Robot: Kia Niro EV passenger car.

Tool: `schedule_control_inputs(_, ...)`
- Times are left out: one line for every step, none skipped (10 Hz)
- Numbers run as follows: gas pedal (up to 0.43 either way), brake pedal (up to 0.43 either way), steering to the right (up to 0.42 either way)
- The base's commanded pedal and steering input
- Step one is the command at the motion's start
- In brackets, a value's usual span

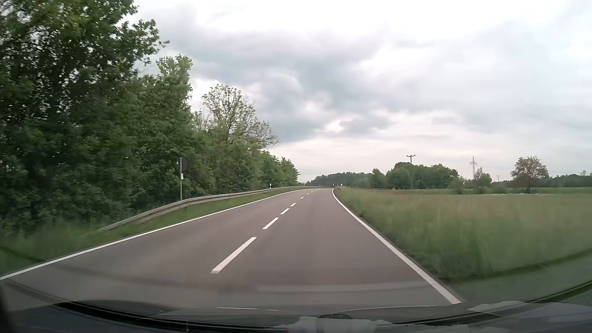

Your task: Follow the waypoints while adhering to traffic rules and regulations

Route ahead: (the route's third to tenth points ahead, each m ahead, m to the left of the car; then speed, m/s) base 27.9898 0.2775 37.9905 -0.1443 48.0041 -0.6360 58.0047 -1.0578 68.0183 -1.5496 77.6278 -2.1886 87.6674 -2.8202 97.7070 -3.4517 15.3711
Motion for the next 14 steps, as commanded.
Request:
schedule_control_inputs(0.169,0.0,0.009)
schedule_control_inputs(0.169,0.0,0.009)
schedule_control_inputs(0.169,0.0,0.009)
schedule_control_inputs(0.169,0.0,0.009)
schedule_control_inputs(0.169,0.0,0.009)
schedule_control_inputs(0.169,0.0,0.009)
schedule_control_inputs(0.169,0.0,0.008)
schedule_control_inputs(0.169,0.0,0.007)
schedule_control_inputs(0.169,0.0,0.007)
schedule_control_inputs(0.169,0.0,0.006)
schedule_control_inputs(0.169,0.0,0.005)
schedule_control_inputs(0.169,0.0,0.004)
schedule_control_inputs(0.169,0.0,0.005)
schedule_control_inputs(0.169,0.0,0.005)
